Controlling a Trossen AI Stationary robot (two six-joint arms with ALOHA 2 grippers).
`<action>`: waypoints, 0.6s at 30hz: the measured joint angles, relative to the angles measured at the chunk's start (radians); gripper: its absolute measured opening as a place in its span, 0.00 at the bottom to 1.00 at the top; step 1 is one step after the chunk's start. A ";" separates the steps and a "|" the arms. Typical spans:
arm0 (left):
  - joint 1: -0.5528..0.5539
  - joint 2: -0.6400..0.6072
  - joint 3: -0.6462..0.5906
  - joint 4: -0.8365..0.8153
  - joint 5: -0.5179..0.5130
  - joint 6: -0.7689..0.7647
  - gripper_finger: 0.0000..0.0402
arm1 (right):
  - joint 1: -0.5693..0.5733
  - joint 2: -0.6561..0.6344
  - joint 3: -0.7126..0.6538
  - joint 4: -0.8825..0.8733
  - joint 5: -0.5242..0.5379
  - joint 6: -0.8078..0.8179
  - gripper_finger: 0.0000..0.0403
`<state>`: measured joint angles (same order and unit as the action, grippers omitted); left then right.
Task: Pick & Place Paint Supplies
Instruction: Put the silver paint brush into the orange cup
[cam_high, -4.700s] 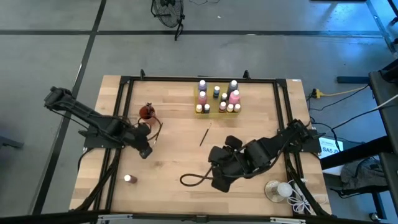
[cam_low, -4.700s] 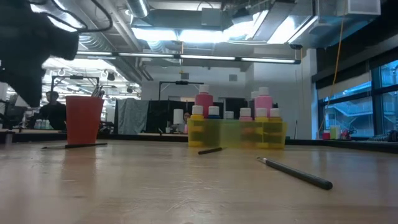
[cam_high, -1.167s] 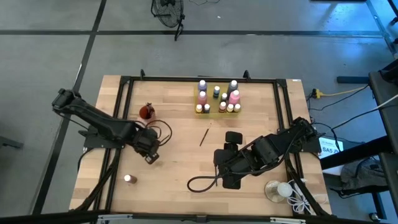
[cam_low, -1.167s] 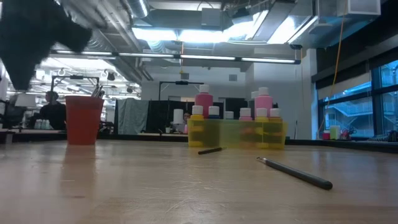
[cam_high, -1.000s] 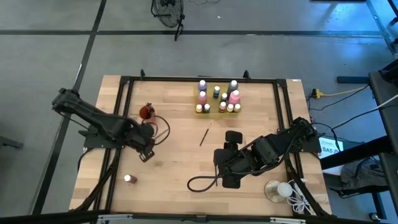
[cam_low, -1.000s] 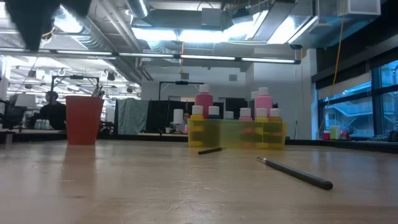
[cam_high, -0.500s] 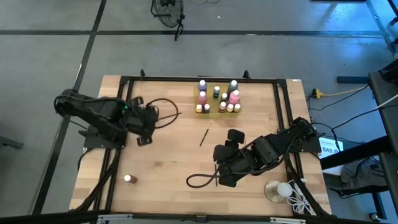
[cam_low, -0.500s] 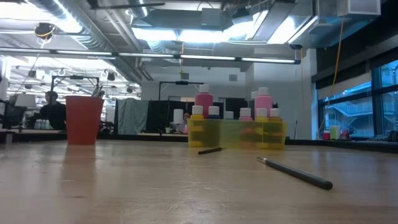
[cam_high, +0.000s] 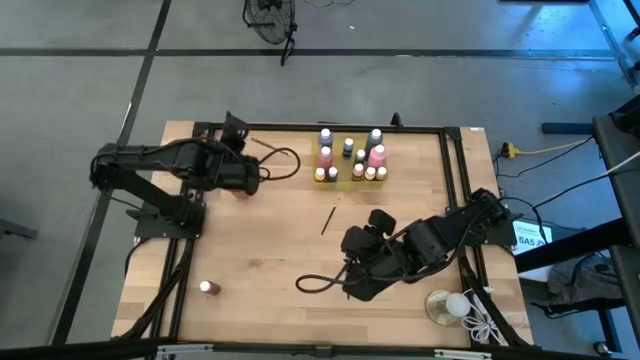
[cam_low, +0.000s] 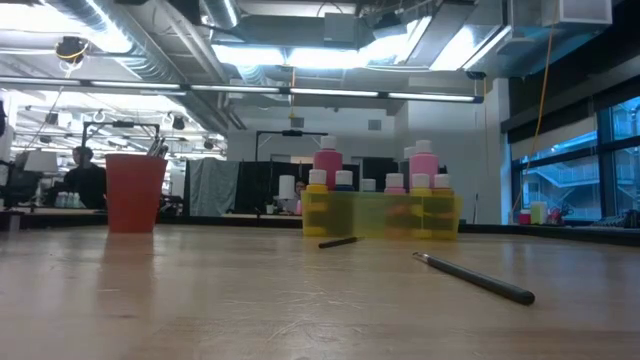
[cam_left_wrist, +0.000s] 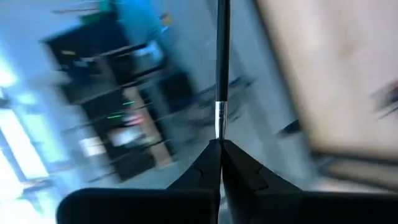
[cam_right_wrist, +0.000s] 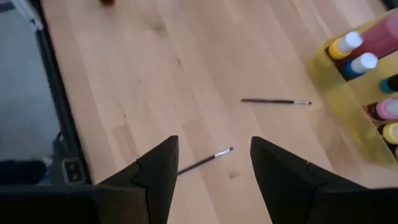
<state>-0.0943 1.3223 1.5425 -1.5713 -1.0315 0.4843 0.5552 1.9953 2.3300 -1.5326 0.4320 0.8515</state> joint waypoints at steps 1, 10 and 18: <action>0.006 -0.002 0.000 0.000 -0.048 0.065 0.01 | 0.000 0.000 -0.005 0.007 0.016 0.005 0.50; 0.024 -0.102 -0.064 0.000 -0.212 0.200 0.01 | -0.009 0.002 -0.068 0.109 0.092 0.008 0.50; 0.002 -0.312 -0.292 -0.001 -0.209 0.193 0.01 | -0.047 0.002 -0.070 0.146 0.096 -0.027 0.51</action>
<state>-0.0925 1.0103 1.2506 -1.5718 -1.2410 0.6775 0.5082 1.9968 2.2604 -1.3869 0.5279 0.8247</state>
